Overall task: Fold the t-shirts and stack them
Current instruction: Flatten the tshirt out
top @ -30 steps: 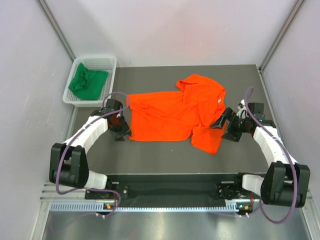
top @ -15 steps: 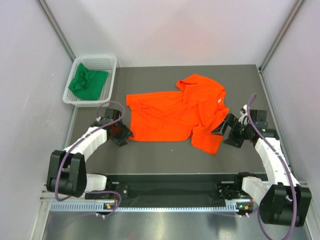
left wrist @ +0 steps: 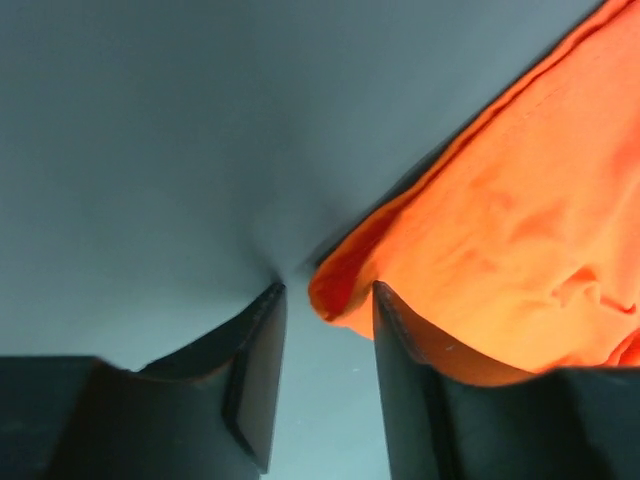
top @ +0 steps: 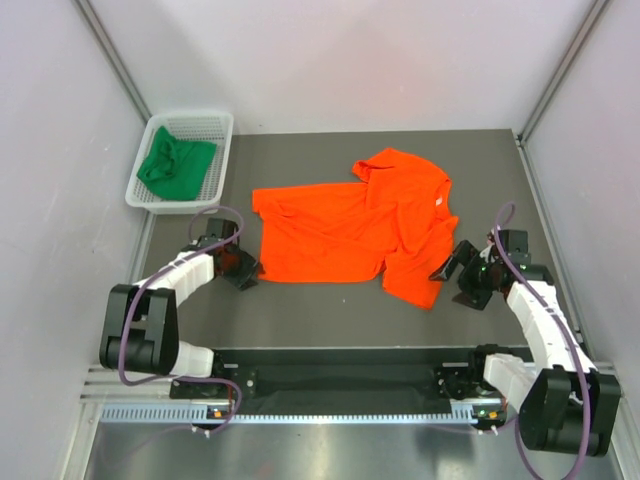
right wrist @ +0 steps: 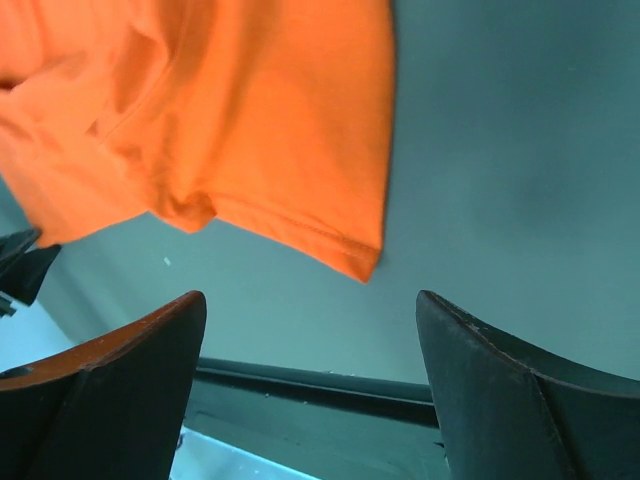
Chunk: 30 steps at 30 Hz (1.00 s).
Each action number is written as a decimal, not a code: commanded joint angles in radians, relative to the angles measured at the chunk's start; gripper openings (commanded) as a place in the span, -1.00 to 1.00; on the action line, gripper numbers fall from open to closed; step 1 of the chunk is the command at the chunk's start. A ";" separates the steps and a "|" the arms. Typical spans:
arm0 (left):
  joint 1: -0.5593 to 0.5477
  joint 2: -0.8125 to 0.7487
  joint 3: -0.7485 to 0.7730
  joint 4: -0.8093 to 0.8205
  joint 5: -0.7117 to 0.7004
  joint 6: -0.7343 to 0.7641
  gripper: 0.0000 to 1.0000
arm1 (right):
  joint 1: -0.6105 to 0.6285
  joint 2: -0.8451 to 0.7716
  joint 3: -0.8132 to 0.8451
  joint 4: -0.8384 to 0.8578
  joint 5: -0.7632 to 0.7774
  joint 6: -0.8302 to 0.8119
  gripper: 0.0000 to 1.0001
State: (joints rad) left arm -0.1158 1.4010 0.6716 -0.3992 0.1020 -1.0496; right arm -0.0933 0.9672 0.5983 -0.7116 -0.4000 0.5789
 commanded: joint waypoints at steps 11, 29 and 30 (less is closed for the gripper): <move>0.005 0.012 -0.027 0.054 0.025 0.002 -0.99 | 0.020 0.093 0.008 0.052 0.087 0.064 0.48; 0.005 -0.109 -0.049 0.060 0.033 0.046 -1.00 | 0.027 0.088 -0.216 0.219 0.014 0.200 -0.13; 0.005 -0.112 -0.050 0.060 0.036 0.045 -1.00 | 0.029 0.091 -0.232 0.239 0.012 0.214 -0.19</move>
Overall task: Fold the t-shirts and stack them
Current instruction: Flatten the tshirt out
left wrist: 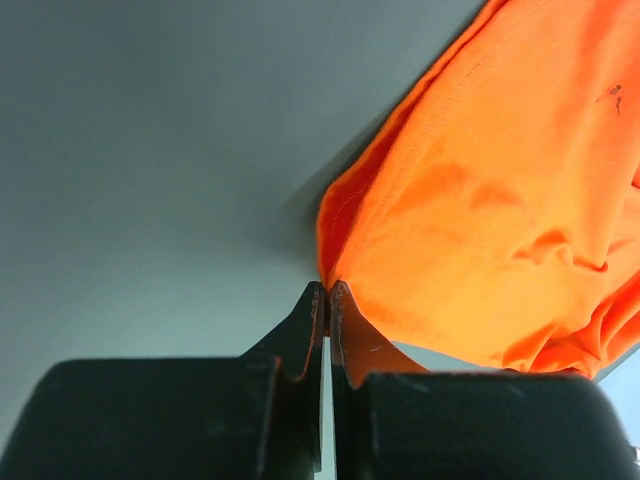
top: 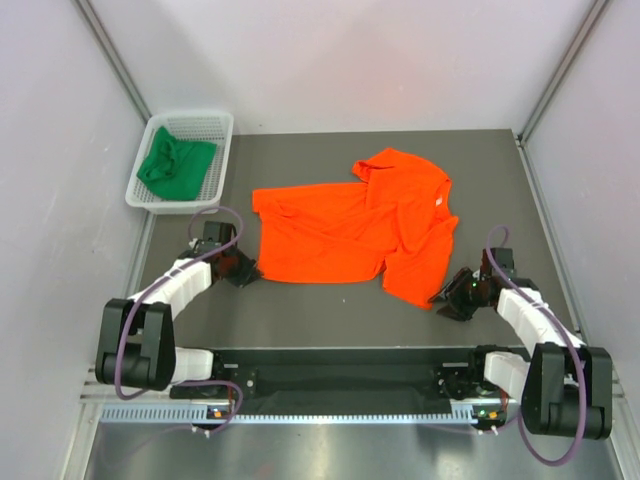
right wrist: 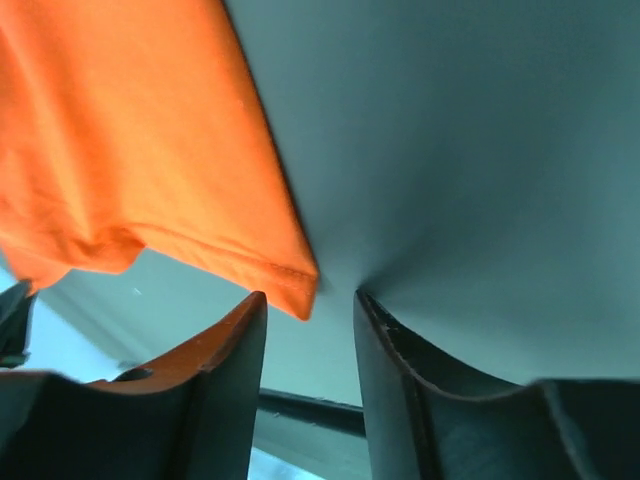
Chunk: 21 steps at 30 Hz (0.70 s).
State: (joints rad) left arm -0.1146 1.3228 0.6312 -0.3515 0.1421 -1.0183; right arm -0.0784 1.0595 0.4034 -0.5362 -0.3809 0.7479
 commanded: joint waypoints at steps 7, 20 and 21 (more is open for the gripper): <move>0.004 -0.050 -0.001 0.013 0.007 0.007 -1.00 | 0.026 0.002 -0.060 0.090 -0.001 0.103 -0.29; 0.004 -0.059 0.002 0.009 0.024 -0.002 -1.00 | 0.037 0.036 -0.117 0.147 0.016 0.156 -0.47; 0.004 -0.066 0.001 0.011 0.022 -0.003 -1.00 | 0.035 0.025 -0.126 0.148 0.020 0.160 -0.51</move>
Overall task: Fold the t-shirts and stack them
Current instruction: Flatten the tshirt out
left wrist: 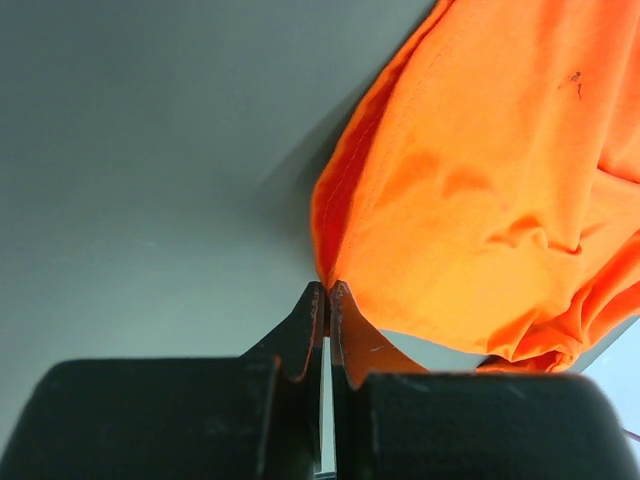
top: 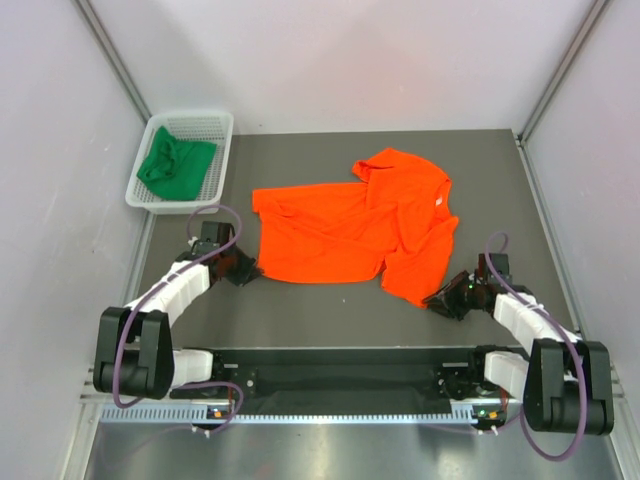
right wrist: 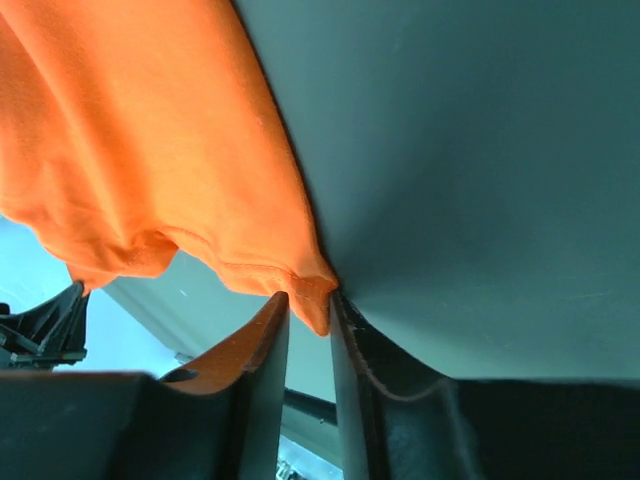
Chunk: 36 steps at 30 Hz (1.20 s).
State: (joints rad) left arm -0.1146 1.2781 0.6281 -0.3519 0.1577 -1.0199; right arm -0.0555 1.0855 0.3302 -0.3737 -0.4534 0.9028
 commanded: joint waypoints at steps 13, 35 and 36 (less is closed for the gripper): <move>0.003 -0.068 0.073 -0.059 -0.013 0.032 -1.00 | 0.013 -0.090 0.073 -0.111 0.137 -0.074 -1.00; -0.003 -0.279 0.918 -0.200 -0.112 0.302 -1.00 | 0.006 -0.151 1.469 -0.485 0.384 -0.459 -1.00; -0.003 -0.287 0.949 -0.197 -0.121 0.314 -1.00 | 0.006 -0.157 1.500 -0.482 0.384 -0.462 -1.00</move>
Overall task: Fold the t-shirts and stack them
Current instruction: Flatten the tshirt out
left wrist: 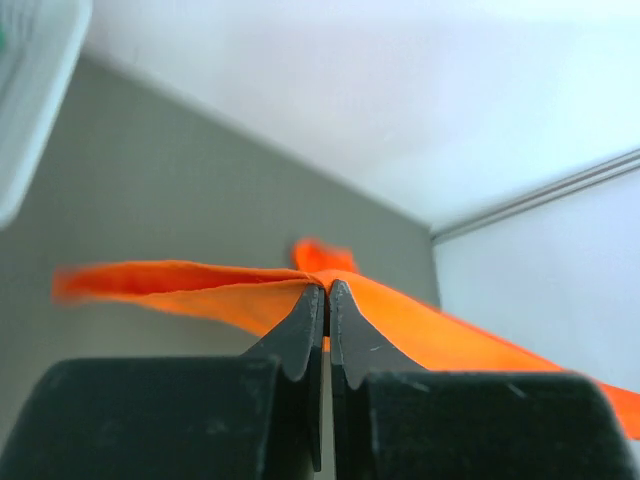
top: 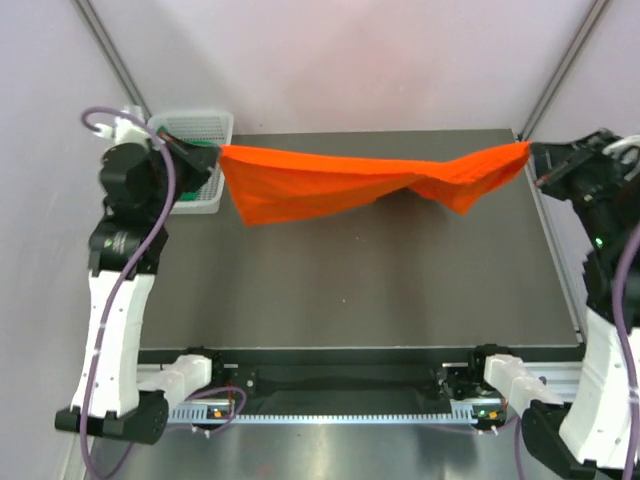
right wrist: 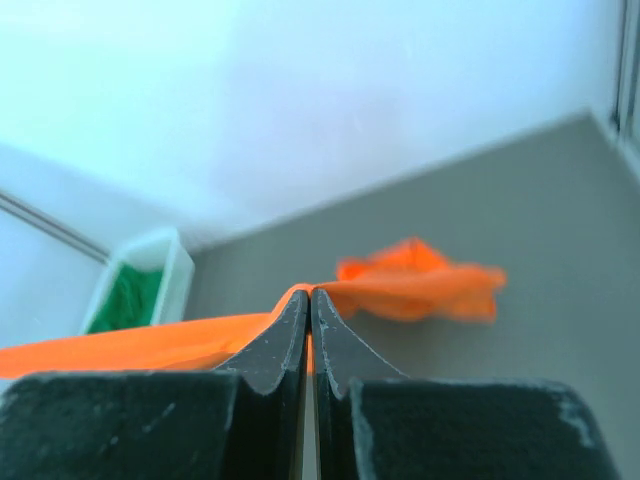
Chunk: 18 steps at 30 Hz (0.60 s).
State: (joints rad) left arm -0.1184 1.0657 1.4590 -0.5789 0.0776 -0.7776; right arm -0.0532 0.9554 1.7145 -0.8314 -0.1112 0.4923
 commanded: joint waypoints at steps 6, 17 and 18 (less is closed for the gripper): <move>-0.001 -0.113 0.368 0.010 -0.056 0.132 -1.00 | 0.012 -0.099 0.318 0.011 0.050 -0.107 -1.00; -0.021 -0.070 0.408 0.074 -0.061 0.158 -1.00 | 0.033 -0.142 0.323 0.063 0.068 -0.176 -1.00; -0.021 -0.064 0.382 0.102 -0.058 0.162 -1.00 | 0.033 -0.144 0.279 0.070 0.073 -0.181 -1.00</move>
State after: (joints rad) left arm -0.1383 0.9260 1.9072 -0.5407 0.0326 -0.6464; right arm -0.0303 0.7712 2.1185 -0.7734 -0.0746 0.3553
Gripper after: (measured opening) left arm 0.023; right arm 0.007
